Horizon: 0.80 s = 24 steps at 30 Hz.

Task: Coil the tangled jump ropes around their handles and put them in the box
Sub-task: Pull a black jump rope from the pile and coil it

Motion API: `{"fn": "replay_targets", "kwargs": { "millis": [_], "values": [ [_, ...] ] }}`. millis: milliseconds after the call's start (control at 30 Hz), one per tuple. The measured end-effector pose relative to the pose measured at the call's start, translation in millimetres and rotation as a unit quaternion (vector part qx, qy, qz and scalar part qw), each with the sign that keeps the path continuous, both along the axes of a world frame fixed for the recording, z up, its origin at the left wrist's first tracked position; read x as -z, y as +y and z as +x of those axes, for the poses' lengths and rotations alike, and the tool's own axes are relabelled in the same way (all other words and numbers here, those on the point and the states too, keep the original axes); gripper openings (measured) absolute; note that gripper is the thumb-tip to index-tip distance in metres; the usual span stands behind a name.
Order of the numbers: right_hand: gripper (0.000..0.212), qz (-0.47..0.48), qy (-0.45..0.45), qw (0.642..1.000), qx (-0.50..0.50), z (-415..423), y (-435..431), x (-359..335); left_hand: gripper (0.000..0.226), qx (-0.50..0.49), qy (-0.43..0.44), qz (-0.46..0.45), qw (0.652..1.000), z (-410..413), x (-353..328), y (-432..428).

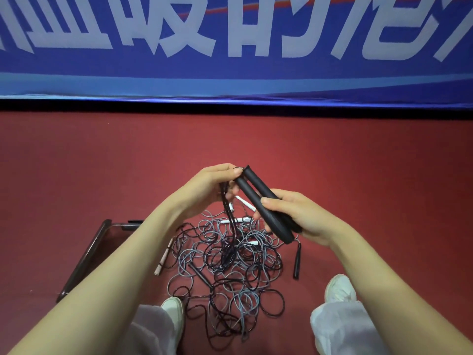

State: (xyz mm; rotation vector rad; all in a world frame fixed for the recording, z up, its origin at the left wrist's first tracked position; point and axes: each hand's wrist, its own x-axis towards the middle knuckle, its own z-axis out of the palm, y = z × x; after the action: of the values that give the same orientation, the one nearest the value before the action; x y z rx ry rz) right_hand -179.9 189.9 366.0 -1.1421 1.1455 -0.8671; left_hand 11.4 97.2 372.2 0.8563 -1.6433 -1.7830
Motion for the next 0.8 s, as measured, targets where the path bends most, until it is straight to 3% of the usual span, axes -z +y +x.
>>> {"fn": "replay_targets", "kwargs": {
  "millis": [200, 267, 333, 400, 500, 600, 667, 733, 800],
  "values": [
    [0.016, -0.02, 0.062, 0.998, 0.013, 10, -7, -3, 0.026, -0.109, 0.032, 0.019, 0.993, -12, -2, 0],
    [0.033, -0.098, 0.194, 0.975, 0.044, 10, -8, -1, 0.031, -0.134, 0.032, 0.011, 0.99, -15, -4, 1],
    [0.06, -0.173, 0.407, 0.896, 0.051, 13, -6, 4, 0.033, -0.146, 0.02, -0.015, 0.989, -16, -6, 3],
    [0.061, -0.214, 0.519, 0.823, 0.087, 23, -6, 10, 0.035, -0.151, 0.014, -0.035, 0.988, -17, -9, 7],
    [0.049, -0.277, 0.496, 0.804, 0.175, 35, -15, 13, 0.034, -0.162, 0.032, -0.03, 0.986, -14, -15, 10],
    [0.051, -0.401, 0.569, 0.678, 0.238, 33, -24, 18, 0.032, -0.183, 0.047, -0.008, 0.982, -9, -19, 9],
    [0.046, -0.422, 0.597, 0.635, 0.248, 31, -25, 21, 0.031, -0.184, 0.038, -0.011, 0.982, -7, -20, 9],
    [0.04, -0.391, 0.599, 0.66, 0.231, 32, -23, 20, 0.031, -0.168, 0.022, -0.02, 0.985, -10, -20, 11],
    [0.033, -0.306, 0.577, 0.73, 0.199, 33, -20, 15, 0.03, -0.16, 0.016, -0.022, 0.987, -15, -20, 14]
  ]
}}
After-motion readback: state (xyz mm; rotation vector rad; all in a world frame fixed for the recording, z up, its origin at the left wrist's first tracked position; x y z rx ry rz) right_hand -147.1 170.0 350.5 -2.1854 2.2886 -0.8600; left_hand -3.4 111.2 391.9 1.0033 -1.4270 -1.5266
